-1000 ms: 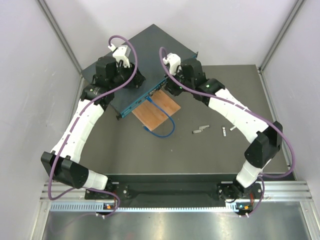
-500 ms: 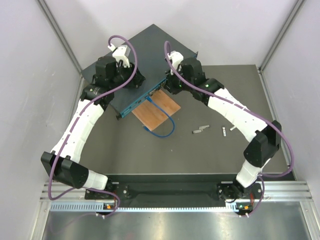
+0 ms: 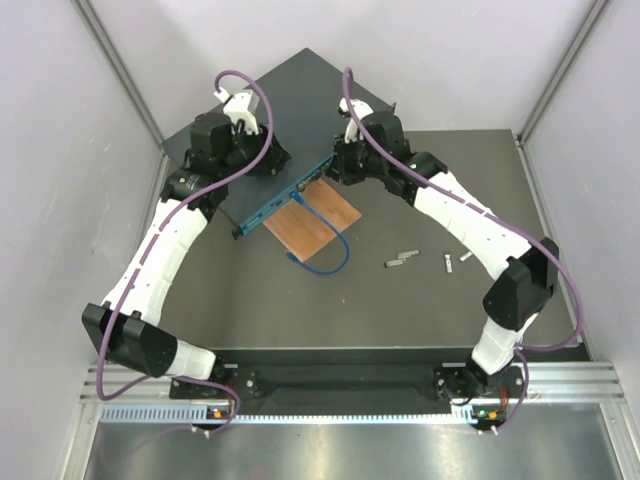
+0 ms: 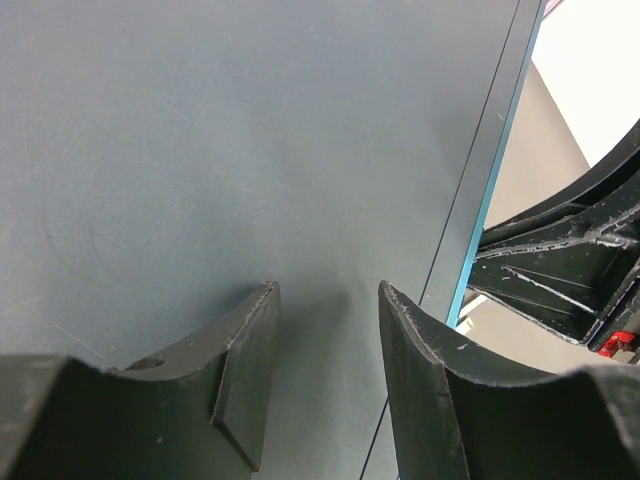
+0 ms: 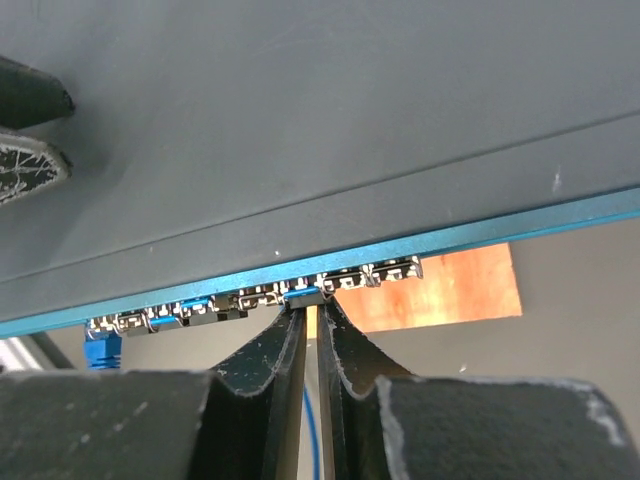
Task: Insert the plug into the switch port
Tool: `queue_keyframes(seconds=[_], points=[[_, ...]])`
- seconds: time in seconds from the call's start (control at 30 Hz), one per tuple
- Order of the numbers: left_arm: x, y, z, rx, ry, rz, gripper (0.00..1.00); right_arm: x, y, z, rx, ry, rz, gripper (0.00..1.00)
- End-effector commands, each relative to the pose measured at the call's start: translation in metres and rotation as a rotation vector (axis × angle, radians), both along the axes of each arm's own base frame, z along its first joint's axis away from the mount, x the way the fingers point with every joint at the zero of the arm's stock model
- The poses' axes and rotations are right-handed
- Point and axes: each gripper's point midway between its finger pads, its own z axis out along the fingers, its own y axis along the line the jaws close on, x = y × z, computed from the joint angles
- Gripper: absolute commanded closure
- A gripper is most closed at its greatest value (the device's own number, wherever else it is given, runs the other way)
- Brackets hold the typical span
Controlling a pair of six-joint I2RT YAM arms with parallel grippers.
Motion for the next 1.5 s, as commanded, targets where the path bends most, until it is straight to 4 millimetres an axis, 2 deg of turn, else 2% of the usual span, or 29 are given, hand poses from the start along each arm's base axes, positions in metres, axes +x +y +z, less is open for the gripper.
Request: queue_keyframes(seconds=[0.0,0.2,0.3,0.33,0.37,0.4,0.43,0.47,0.5,0.53,0.57,0.63,0.67,0.73,0.8,0.87,0.9,0.93,1.07,1.13,1.17,1.2,1.27,1.47], points=[[0.001,-0.002,-0.027,-0.001,0.082,-0.003,0.51,0.025,0.034,0.066,0.239,-0.135,-0.001,0.90],[0.001,-0.005,-0.026,-0.011,0.084,-0.012,0.50,0.023,0.039,0.064,0.237,-0.134,0.014,0.89],[-0.001,-0.003,-0.021,-0.007,0.067,-0.014,0.48,0.019,0.024,0.053,0.174,-0.143,0.034,0.80],[0.000,0.000,-0.018,-0.011,0.059,-0.008,0.47,0.015,0.017,0.035,0.130,-0.126,0.057,0.77],[0.001,0.001,-0.016,-0.012,0.056,-0.007,0.46,0.009,0.008,0.040,0.126,-0.137,0.068,0.70],[0.001,0.002,-0.009,-0.022,0.038,-0.009,0.45,0.014,-0.009,0.037,0.099,-0.151,0.066,0.67],[0.002,0.004,-0.006,-0.027,0.032,-0.005,0.45,0.010,-0.016,0.033,0.091,-0.144,0.094,0.64],[0.002,0.005,-0.003,-0.035,0.026,-0.005,0.44,0.001,-0.031,0.027,0.067,-0.135,0.102,0.55],[0.001,0.005,0.002,-0.046,0.018,-0.011,0.44,0.005,-0.050,0.025,0.049,-0.140,0.087,0.50],[0.001,0.003,0.007,-0.054,0.006,-0.019,0.43,0.001,-0.059,0.023,0.017,-0.164,0.124,0.47],[0.002,0.004,0.011,-0.058,-0.002,-0.021,0.43,-0.008,-0.072,0.024,-0.004,-0.179,0.133,0.39],[0.002,0.004,0.019,-0.063,-0.020,-0.025,0.41,-0.016,-0.102,0.013,-0.093,-0.203,0.171,0.30],[0.002,0.004,0.022,-0.064,-0.025,-0.030,0.40,-0.019,-0.112,0.007,-0.128,-0.205,0.182,0.21],[0.001,0.003,0.028,-0.062,-0.040,-0.043,0.36,-0.031,-0.137,-0.025,-0.249,-0.184,0.247,0.15],[0.000,0.002,0.030,-0.052,-0.046,-0.064,0.31,-0.040,-0.157,-0.042,-0.326,-0.176,0.263,0.06],[-0.004,-0.003,0.035,-0.048,-0.059,-0.107,0.24,-0.052,-0.175,-0.076,-0.458,-0.134,0.321,0.02],[-0.006,-0.004,0.036,-0.039,-0.064,-0.128,0.22,-0.056,-0.180,-0.085,-0.495,-0.121,0.345,0.02],[-0.008,-0.007,0.040,-0.040,-0.075,-0.147,0.18,-0.063,-0.191,-0.106,-0.569,-0.096,0.389,0.03],[-0.026,-0.024,0.051,-0.054,-0.113,-0.303,0.17,-0.073,-0.209,-0.151,-0.702,-0.055,0.504,0.25],[-0.043,-0.037,0.057,-0.076,-0.127,-0.437,0.17,-0.073,-0.214,-0.167,-0.731,-0.041,0.556,0.30],[-0.048,-0.041,0.057,-0.084,-0.126,-0.479,0.18,-0.074,-0.214,-0.172,-0.738,-0.040,0.578,0.34],[-0.058,-0.048,0.060,-0.106,-0.126,-0.546,0.17,-0.072,-0.215,-0.177,-0.754,-0.056,0.607,0.35],[-0.063,-0.051,0.060,-0.119,-0.117,-0.584,0.18,-0.068,-0.217,-0.191,-0.778,-0.059,0.626,0.36],[-0.066,-0.052,0.054,-0.115,-0.102,-0.608,0.19,-0.046,-0.223,-0.219,-0.798,-0.039,0.645,0.41]])
